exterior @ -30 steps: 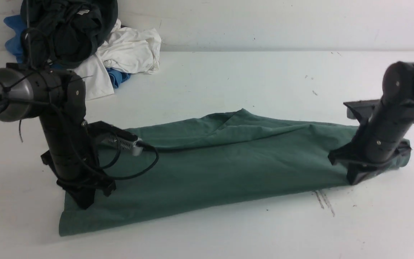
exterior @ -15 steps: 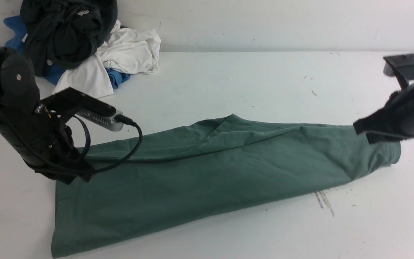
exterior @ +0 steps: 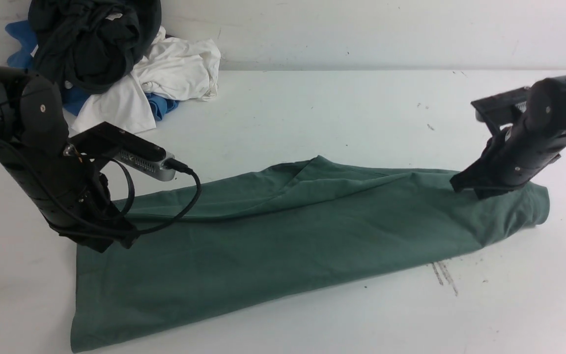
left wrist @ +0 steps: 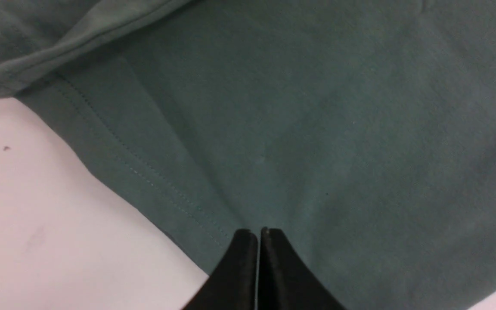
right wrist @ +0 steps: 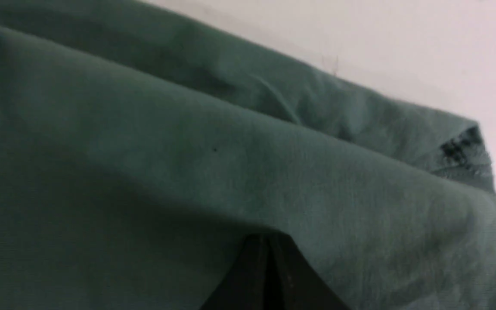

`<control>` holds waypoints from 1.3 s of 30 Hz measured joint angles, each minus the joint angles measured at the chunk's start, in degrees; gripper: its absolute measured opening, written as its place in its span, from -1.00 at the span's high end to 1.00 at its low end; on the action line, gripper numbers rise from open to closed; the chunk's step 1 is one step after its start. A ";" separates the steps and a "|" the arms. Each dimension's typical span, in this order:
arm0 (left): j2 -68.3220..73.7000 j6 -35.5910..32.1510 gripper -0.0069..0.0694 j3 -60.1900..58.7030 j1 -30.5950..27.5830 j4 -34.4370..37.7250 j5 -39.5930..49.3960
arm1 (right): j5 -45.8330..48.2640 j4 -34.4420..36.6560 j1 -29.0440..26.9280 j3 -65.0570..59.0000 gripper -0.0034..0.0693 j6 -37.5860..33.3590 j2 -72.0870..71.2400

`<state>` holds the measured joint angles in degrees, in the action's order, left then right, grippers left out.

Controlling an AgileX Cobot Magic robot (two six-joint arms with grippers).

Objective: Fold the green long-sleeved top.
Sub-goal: Use both arms to drag the lower edge of the fabric forward and fold it over the upper edge

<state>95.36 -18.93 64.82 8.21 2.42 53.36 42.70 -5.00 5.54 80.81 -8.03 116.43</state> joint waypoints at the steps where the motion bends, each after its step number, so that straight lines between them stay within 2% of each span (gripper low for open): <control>1: 0.44 0.00 0.84 0.00 0.00 0.00 -0.14 | 0.40 -0.66 0.00 0.00 0.92 0.62 0.54; 8: 3.12 0.00 0.84 0.00 0.00 0.00 -0.86 | 1.53 -5.95 0.11 -3.47 0.92 7.17 -0.04; 15: 3.18 0.00 0.84 0.07 0.00 0.00 -1.05 | -1.27 -12.38 0.17 -15.82 0.92 14.74 -7.06; 18: 3.18 0.00 0.84 0.07 0.00 0.00 -1.33 | 0.01 -12.67 0.17 -21.57 0.92 16.26 -11.68; 23: 3.18 0.00 0.84 0.17 0.00 0.00 -2.76 | 3.20 -11.69 0.17 -23.38 0.92 16.47 -17.01; 28: 3.18 0.00 0.84 0.22 0.00 0.12 -3.14 | 6.32 -3.77 0.17 -17.23 0.92 9.84 -23.72; 29: 3.18 0.00 0.84 0.22 0.00 0.18 -3.99 | 7.21 1.15 0.32 -14.13 0.92 5.03 -24.35; 32: 3.18 0.00 0.84 0.22 0.00 0.23 -5.56 | 8.19 9.20 2.48 -9.59 0.92 -4.12 -23.78; 35: 3.18 0.00 0.84 0.28 0.00 0.17 -5.95 | 8.42 16.98 7.86 -5.53 0.92 -12.30 -20.73; 39: 3.18 0.00 0.84 0.28 0.00 0.12 -5.99 | 8.21 21.41 15.69 -0.84 0.92 -18.06 -13.70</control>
<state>98.54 -18.93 65.10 8.21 2.55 47.37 50.91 16.42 21.23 79.97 -26.09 102.73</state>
